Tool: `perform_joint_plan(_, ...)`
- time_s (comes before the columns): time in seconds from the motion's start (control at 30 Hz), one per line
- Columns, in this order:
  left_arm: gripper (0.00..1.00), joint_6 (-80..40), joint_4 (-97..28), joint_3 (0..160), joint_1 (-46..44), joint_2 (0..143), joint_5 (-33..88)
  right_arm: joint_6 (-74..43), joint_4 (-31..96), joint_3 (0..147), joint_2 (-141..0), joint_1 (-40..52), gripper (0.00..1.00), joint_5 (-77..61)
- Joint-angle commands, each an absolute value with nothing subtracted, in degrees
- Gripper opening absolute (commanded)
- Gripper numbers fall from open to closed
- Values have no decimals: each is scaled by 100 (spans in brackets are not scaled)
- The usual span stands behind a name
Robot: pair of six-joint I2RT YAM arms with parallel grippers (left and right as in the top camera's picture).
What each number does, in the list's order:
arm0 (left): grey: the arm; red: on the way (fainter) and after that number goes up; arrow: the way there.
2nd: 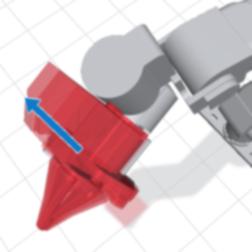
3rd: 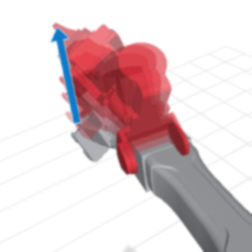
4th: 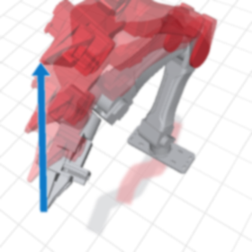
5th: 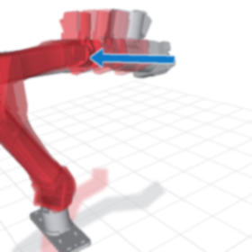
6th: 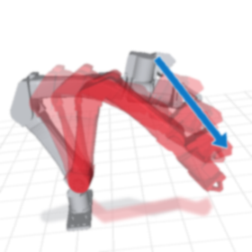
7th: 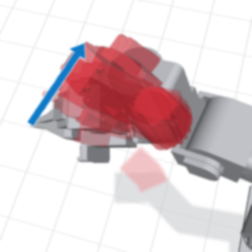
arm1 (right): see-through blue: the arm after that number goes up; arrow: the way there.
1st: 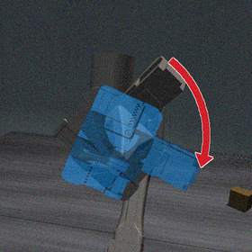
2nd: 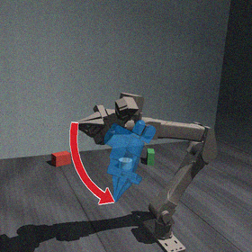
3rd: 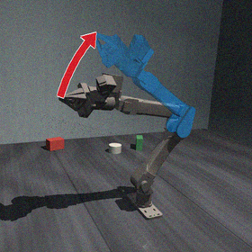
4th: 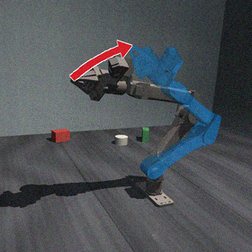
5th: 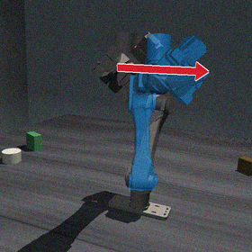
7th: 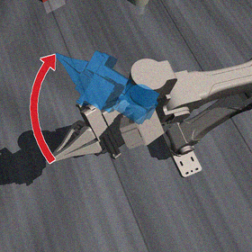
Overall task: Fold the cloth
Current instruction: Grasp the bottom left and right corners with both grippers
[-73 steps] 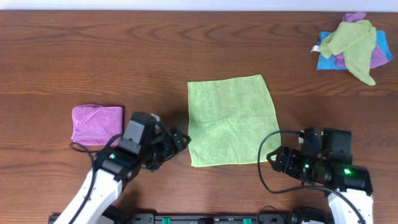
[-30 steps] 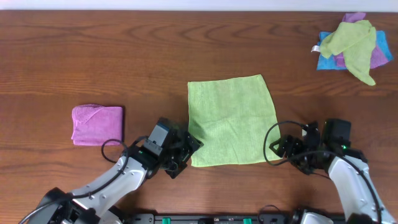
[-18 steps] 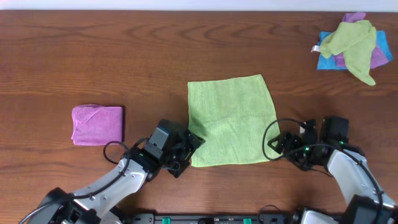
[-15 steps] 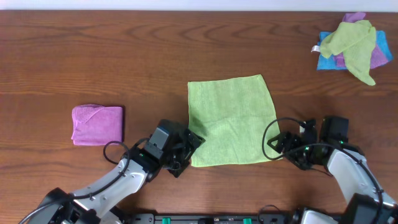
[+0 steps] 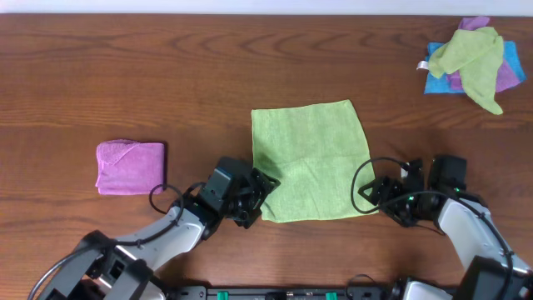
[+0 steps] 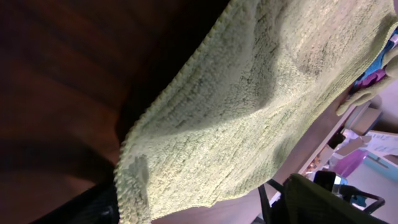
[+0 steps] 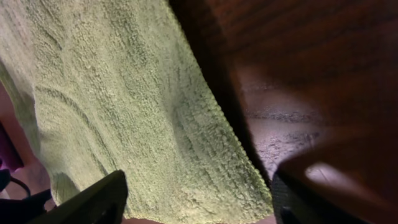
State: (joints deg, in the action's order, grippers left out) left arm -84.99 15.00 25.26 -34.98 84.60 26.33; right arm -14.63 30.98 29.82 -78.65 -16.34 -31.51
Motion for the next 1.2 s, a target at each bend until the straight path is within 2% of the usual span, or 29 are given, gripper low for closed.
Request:
perform_joint_plan(0.0,83,-8536,1330,2392,-3529,8711,2539,-1498,2998,2906,-8121,-1647,72,-3024)
perform_joint_plan(0.17,79,-8534,1330,2392,-3529,8711,2593,-1498,2823,2906,-8608,-1643,68,-3035)
perform_joint_plan(0.23,75,-8532,1330,2392,-3529,8711,2646,-1496,2803,2906,-8770,-1643,62,-3044)
perform_joint_plan(0.33,65,-8525,1326,2392,-3529,8711,2661,-1406,2777,2908,-8807,-1643,49,-3041)
perform_joint_plan(0.4,52,-8482,1317,2392,-3529,8711,2663,-1409,2762,2908,-8807,-1643,43,-3041)
perform_joint_plan(0.47,29,-8464,1315,2392,-3529,8711,2663,-1358,2762,2908,-8807,-1643,36,-3044)
perform_joint_plan(0.5,13,-8464,1315,2392,-3529,8711,2663,-1330,2762,2908,-8807,-1643,33,-3044)
perform_joint_plan(0.53,6,-8464,1315,2392,-3529,8711,2663,-1321,2762,2908,-8807,-1643,30,-3044)
perform_joint_plan(0.6,6,-8462,1315,2392,-3529,8711,2663,-1293,2764,2908,-8807,-1643,24,-3044)
perform_joint_plan(0.67,6,-8440,1315,2392,-3529,8711,2663,-1278,2764,2908,-8807,-1643,13,-3048)
perform_joint_plan(0.7,6,-8438,1315,2392,-3529,8711,2663,-1275,2764,2908,-8807,-1643,5,-3057)
perform_joint_plan(0.73,6,-8420,1317,2392,-3529,8711,2665,-1238,2762,2908,-8807,-1643,1,-3103)
perform_joint_plan(1.17,6,-7568,1354,2399,-3227,8707,3476,-1063,3312,2919,-8296,-1643,1,-3306)
